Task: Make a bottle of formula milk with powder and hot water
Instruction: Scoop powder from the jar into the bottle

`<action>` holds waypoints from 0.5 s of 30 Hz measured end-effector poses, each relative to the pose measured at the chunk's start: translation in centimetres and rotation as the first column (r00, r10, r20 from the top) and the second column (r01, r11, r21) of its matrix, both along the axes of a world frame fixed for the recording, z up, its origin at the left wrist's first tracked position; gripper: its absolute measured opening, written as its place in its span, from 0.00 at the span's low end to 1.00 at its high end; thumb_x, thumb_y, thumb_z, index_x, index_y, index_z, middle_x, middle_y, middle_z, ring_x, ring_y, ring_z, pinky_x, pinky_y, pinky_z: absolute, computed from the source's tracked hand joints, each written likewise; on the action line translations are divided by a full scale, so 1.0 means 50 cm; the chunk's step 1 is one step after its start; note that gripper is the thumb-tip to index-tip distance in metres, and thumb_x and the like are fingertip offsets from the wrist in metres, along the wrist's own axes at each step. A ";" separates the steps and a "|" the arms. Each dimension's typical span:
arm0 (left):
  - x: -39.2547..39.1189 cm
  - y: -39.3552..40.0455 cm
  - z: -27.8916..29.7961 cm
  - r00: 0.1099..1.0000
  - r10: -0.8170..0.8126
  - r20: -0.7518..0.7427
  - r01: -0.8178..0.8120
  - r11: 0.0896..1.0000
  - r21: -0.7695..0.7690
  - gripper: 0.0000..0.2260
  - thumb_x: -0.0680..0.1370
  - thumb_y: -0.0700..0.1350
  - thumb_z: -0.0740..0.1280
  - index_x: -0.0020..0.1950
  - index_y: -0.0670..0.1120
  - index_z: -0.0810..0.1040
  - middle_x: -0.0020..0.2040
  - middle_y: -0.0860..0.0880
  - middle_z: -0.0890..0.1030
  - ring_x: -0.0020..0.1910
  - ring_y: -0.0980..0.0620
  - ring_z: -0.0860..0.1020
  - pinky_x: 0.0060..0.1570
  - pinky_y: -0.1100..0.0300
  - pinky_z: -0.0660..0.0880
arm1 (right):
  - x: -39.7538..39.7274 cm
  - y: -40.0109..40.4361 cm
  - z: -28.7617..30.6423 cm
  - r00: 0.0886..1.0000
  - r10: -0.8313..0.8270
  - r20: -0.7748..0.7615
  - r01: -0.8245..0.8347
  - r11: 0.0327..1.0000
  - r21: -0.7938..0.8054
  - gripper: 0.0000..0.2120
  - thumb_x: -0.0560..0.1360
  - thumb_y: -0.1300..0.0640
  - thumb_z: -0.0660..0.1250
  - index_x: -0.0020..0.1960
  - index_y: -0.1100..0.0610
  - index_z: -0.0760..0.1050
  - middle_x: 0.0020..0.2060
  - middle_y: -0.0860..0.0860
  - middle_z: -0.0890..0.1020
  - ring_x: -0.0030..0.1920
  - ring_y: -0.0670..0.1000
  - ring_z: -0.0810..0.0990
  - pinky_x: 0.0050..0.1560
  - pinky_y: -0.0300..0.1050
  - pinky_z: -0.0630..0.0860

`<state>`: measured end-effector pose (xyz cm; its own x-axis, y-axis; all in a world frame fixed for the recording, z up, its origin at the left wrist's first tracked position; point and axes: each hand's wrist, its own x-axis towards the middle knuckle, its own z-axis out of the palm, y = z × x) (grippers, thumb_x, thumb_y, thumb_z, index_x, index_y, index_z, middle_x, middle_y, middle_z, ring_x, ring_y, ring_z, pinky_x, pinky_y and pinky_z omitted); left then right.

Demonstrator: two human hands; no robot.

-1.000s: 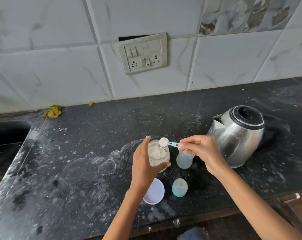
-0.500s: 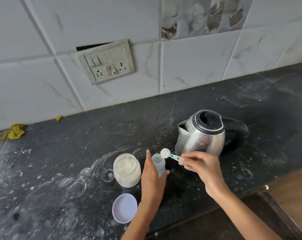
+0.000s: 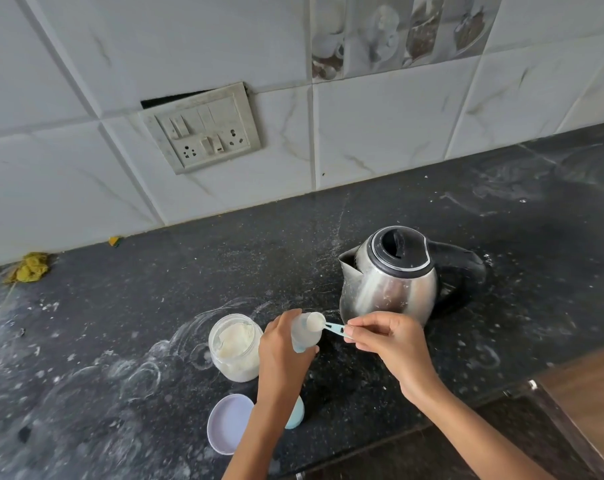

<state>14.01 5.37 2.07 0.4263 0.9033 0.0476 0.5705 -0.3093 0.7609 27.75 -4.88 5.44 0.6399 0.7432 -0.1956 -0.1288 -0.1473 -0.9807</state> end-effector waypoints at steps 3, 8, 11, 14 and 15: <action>-0.001 -0.008 0.009 1.000 -0.016 -0.014 0.017 0.999 0.031 0.25 0.66 0.39 0.76 0.61 0.46 0.77 0.54 0.47 0.81 0.53 0.47 0.77 0.47 0.63 0.67 | 0.002 0.000 -0.001 0.997 0.044 0.068 -0.045 0.999 0.008 0.04 0.69 0.68 0.75 0.42 0.61 0.85 0.33 0.56 0.87 0.38 0.53 0.87 0.37 0.37 0.80; -0.007 -0.015 0.022 0.998 -0.064 -0.030 0.066 0.995 0.079 0.25 0.65 0.39 0.77 0.60 0.47 0.77 0.54 0.50 0.81 0.53 0.49 0.77 0.48 0.63 0.67 | 0.002 0.009 -0.006 0.848 0.106 0.520 -0.099 0.994 -0.042 0.06 0.68 0.65 0.77 0.41 0.55 0.86 0.33 0.47 0.86 0.34 0.44 0.84 0.39 0.39 0.82; -0.011 -0.015 0.022 0.997 -0.066 -0.025 0.068 0.996 0.051 0.26 0.64 0.41 0.78 0.61 0.48 0.77 0.55 0.51 0.82 0.53 0.51 0.78 0.49 0.65 0.68 | 0.000 0.017 -0.005 0.518 0.112 0.848 -0.141 0.989 -0.044 0.05 0.70 0.62 0.75 0.41 0.53 0.84 0.35 0.44 0.85 0.30 0.45 0.81 0.31 0.45 0.80; -0.016 -0.014 0.020 0.998 -0.061 0.008 0.060 0.998 0.028 0.28 0.62 0.43 0.80 0.61 0.48 0.78 0.55 0.52 0.82 0.53 0.54 0.79 0.49 0.70 0.68 | 0.005 0.014 0.000 0.268 0.197 0.943 -0.322 0.941 -0.105 0.06 0.70 0.65 0.72 0.44 0.55 0.81 0.38 0.47 0.83 0.32 0.50 0.81 0.28 0.48 0.78; -0.018 -0.014 0.020 0.998 -0.063 0.020 0.063 0.998 0.016 0.28 0.62 0.43 0.80 0.61 0.48 0.78 0.55 0.53 0.82 0.52 0.55 0.79 0.48 0.72 0.68 | 0.010 0.012 0.001 0.212 0.214 0.954 -0.370 0.921 -0.124 0.09 0.68 0.67 0.73 0.44 0.56 0.81 0.39 0.48 0.84 0.34 0.50 0.82 0.29 0.48 0.79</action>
<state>13.13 4.67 3.08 0.4811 0.8738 0.0705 0.5339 -0.3558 0.7670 28.26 -4.29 5.50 0.0380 0.8850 0.4641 0.9143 0.1567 -0.3735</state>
